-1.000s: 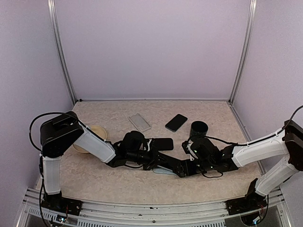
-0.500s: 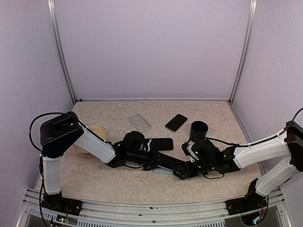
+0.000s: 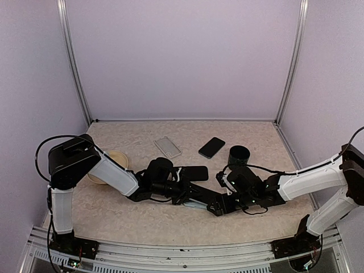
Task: Put the phone into the phone case
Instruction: Install the phone into the phone case.
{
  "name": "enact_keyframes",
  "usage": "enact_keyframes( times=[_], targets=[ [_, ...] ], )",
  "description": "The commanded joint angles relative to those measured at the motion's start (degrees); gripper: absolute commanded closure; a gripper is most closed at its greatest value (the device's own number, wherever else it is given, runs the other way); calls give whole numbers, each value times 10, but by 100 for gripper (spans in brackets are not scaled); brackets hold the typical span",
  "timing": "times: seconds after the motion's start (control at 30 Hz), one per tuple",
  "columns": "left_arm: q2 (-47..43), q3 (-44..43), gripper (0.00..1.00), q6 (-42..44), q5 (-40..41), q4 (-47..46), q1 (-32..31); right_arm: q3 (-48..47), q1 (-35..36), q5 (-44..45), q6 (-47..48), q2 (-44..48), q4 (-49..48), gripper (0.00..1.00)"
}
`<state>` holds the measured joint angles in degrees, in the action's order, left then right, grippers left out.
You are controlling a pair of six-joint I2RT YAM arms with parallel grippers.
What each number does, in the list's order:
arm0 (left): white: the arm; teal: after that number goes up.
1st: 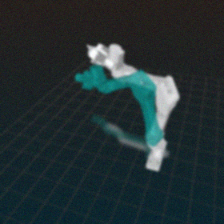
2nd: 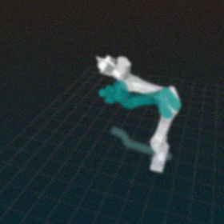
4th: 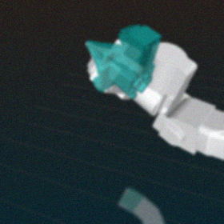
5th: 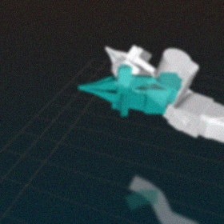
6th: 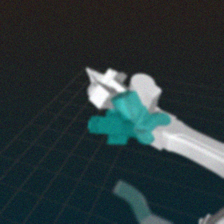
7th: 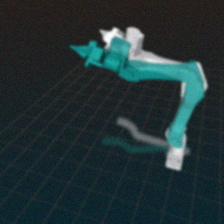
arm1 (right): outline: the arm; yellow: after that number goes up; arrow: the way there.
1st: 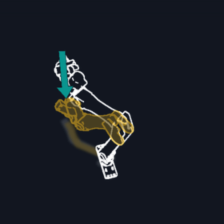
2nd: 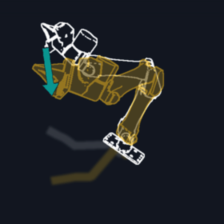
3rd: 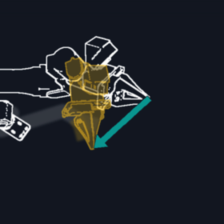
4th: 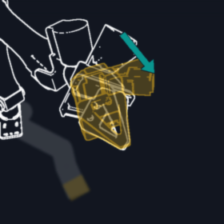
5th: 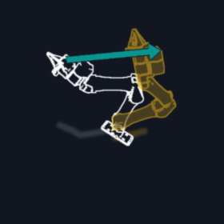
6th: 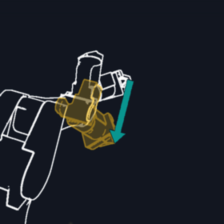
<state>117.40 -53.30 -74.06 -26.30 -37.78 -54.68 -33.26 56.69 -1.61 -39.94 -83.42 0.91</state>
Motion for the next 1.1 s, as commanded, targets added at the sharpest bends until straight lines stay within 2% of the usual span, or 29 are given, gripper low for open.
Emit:
enact_keyframes(
  times=[0.0,0.3,0.8,1.07],
  targets=[
    [17,3,100,1,11,-22,1,-17,29,-75,14,-14,-39,12],
    [25,16,100,7,-8,-30,2,-10,-1,-34,11,-8,-20,8],
    [30,2,100,17,-48,-27,2,-46,-25,-36,46,-69,-34,7],
    [39,6,100,3,-44,-41,5,-53,-25,-50,54,-72,-35,7]
  ],
)
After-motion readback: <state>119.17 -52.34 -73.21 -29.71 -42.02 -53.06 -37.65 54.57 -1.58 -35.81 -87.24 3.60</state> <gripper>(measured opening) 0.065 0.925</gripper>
